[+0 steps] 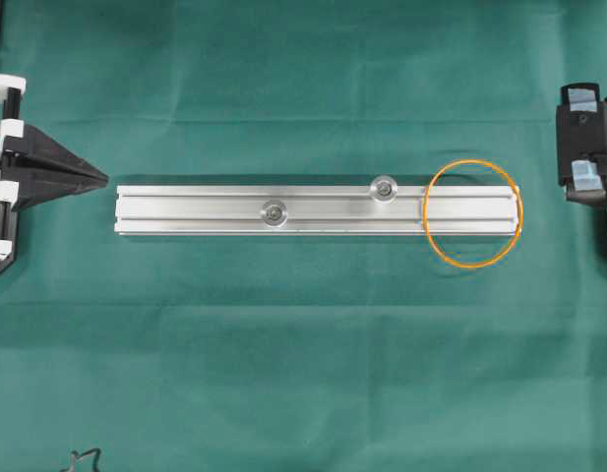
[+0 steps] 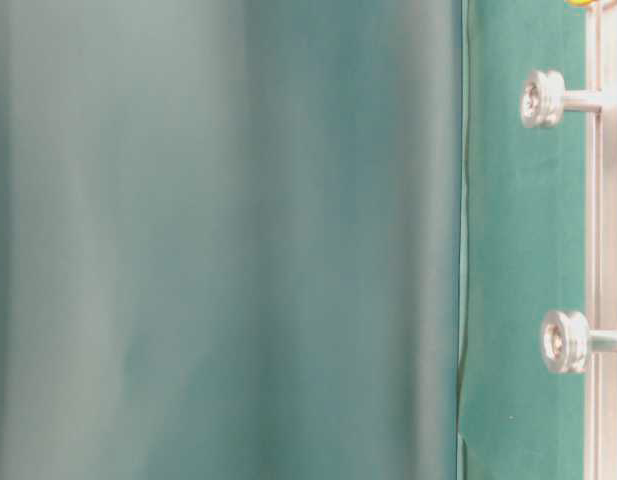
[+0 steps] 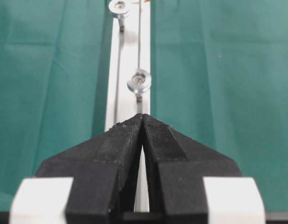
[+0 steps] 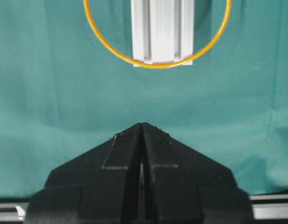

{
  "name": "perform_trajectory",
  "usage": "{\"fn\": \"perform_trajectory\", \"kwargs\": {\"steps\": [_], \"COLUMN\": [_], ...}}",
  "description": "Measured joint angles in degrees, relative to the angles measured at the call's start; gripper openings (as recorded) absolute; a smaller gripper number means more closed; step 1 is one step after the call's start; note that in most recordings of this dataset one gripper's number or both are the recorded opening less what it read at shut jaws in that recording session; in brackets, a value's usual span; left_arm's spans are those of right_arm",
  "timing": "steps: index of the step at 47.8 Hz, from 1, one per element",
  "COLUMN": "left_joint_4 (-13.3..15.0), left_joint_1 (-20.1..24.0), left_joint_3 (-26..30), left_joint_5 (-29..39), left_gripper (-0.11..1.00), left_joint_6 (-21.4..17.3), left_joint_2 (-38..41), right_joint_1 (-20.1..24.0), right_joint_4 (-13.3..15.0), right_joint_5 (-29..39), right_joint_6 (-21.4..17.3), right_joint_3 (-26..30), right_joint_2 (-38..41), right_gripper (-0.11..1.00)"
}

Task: Hook the rubber onto the shaft.
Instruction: 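Open the right gripper and lower it over the band's edge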

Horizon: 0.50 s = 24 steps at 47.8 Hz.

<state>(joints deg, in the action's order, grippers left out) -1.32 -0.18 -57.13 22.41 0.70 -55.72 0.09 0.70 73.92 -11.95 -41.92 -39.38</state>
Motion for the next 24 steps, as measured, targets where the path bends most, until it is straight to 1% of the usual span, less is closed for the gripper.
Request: {"fn": "perform_trajectory", "kwargs": {"steps": [19,21,24], "left_joint_4": [0.09,0.09,0.0], "left_joint_1": [0.0,0.0,0.0], "left_joint_3": [0.0,0.0,0.0], "left_joint_5": [0.0,0.0,0.0], "left_gripper": [0.0,0.0,0.0], "left_joint_6": [0.0,0.0,0.0], "left_joint_2": [0.0,0.0,0.0], "right_joint_1": [0.0,0.0,0.0], "right_joint_4": [0.09,0.09,0.09], "right_joint_5": [0.09,0.09,0.09], "right_joint_6": [0.18,0.18,0.26], "right_joint_3": [0.0,-0.09,0.0], "right_joint_2": [0.0,0.0,0.0], "right_gripper": [0.03,0.07,0.17]}}
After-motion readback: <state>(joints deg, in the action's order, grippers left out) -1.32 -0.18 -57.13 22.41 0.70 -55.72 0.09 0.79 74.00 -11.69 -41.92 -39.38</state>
